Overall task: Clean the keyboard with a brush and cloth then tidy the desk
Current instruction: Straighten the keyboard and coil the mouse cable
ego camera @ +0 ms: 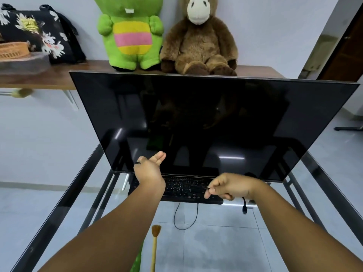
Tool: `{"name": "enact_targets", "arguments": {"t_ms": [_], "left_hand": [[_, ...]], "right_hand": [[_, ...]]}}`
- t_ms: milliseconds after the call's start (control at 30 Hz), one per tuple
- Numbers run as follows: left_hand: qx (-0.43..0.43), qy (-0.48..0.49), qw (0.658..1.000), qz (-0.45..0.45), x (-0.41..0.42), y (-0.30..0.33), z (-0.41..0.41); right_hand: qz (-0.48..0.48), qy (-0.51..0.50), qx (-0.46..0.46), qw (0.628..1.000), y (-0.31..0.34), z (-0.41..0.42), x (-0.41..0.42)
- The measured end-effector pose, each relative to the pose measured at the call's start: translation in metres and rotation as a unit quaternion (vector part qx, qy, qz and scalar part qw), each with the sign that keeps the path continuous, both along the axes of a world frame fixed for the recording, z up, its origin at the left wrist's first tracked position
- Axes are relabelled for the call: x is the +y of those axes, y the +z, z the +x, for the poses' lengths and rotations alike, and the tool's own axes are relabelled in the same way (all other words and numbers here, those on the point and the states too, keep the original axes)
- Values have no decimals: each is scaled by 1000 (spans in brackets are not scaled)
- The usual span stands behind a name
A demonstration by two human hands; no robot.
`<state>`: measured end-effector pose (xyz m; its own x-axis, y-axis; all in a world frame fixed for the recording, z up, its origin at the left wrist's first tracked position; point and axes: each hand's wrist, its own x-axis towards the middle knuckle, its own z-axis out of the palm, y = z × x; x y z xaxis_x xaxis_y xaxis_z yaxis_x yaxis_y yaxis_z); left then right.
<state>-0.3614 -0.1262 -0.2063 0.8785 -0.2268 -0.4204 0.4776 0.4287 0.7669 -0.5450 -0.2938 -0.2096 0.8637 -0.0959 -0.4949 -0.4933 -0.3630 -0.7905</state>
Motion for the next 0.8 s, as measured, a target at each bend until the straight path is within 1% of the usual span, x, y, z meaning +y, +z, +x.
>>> {"name": "enact_targets", "arguments": {"t_ms": [67,100,133,200,267,333,400,467,500,567,633,700,733,800], "left_hand": [[-73,-40,992,94,1,-9,-1],[-108,-77,980,147,3,-12,-3],[-137,-124,962,199,4,-14,-4],[-168,-241,920,260,6,-16,-11],[-175,-353,877,277,9,-16,-24],[-183,-442,838,263,11,-18,-37],[-199,-510,806,225,13,-22,-48],[-192,-560,788,170,14,-23,-55],[-178,-576,785,142,13,-21,-60],[-144,-587,792,88,12,-12,-68],[-95,-568,817,16,10,-4,-70],[-41,-524,849,-52,9,4,-65],[-18,-501,862,-80,9,7,-62],[12,-460,879,-124,9,14,-54]], "right_hand": [[26,21,-7,999,16,-3,-3],[39,29,-19,999,25,-5,-4],[53,31,-34,998,33,-6,-6],[81,21,-74,994,48,-8,-10],[105,-10,-127,986,58,-7,-13],[132,-72,-189,970,63,-2,-17],[148,-129,-234,952,63,6,-19],[141,-169,-250,943,62,15,-19],[134,-190,-252,939,60,18,-18],[108,-245,-251,930,54,26,-17],[79,-309,-241,917,43,31,-18],[55,-359,-212,907,30,32,-21],[29,-369,-191,909,24,30,-21],[-47,-350,-155,923,8,23,-21]]}}
